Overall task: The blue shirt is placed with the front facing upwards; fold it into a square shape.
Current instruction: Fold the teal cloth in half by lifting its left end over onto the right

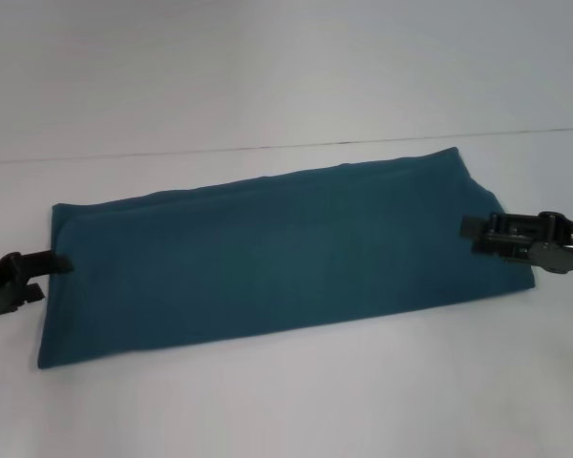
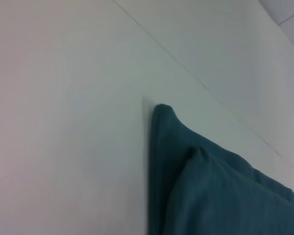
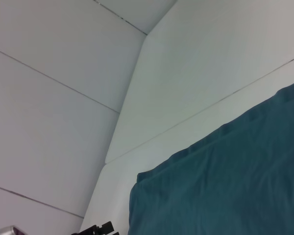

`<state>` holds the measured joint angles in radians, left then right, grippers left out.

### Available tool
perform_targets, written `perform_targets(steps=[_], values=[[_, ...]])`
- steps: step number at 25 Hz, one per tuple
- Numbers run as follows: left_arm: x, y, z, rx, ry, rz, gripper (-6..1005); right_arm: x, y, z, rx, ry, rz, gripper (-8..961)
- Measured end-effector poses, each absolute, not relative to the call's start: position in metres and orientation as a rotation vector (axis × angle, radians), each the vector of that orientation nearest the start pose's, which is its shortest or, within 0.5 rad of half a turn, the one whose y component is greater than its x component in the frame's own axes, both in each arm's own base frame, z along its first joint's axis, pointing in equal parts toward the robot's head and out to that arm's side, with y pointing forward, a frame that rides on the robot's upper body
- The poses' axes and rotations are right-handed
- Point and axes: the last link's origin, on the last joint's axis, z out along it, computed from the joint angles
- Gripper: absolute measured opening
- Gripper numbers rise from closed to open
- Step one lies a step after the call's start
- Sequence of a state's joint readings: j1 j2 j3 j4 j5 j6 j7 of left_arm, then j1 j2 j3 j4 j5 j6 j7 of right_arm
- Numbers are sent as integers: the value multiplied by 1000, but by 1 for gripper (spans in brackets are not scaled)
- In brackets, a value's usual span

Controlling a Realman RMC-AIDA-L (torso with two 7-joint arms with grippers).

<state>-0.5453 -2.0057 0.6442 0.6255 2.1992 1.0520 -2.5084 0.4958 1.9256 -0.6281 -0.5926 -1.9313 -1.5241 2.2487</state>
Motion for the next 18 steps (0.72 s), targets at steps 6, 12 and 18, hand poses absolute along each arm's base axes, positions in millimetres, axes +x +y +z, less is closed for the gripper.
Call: perform_targets(steps=[6,12,18], values=[[-343,380,40,-1694,-1850,-558,669,307,340,65,-2154,1801,897,620],[-342,383,36,-1758,-1792,-458,668,308,341,66,-2143,1800,892,621],[-339,387,35,-1759,-1773,-451,668,308,342,66,-2141,1797,884,619]])
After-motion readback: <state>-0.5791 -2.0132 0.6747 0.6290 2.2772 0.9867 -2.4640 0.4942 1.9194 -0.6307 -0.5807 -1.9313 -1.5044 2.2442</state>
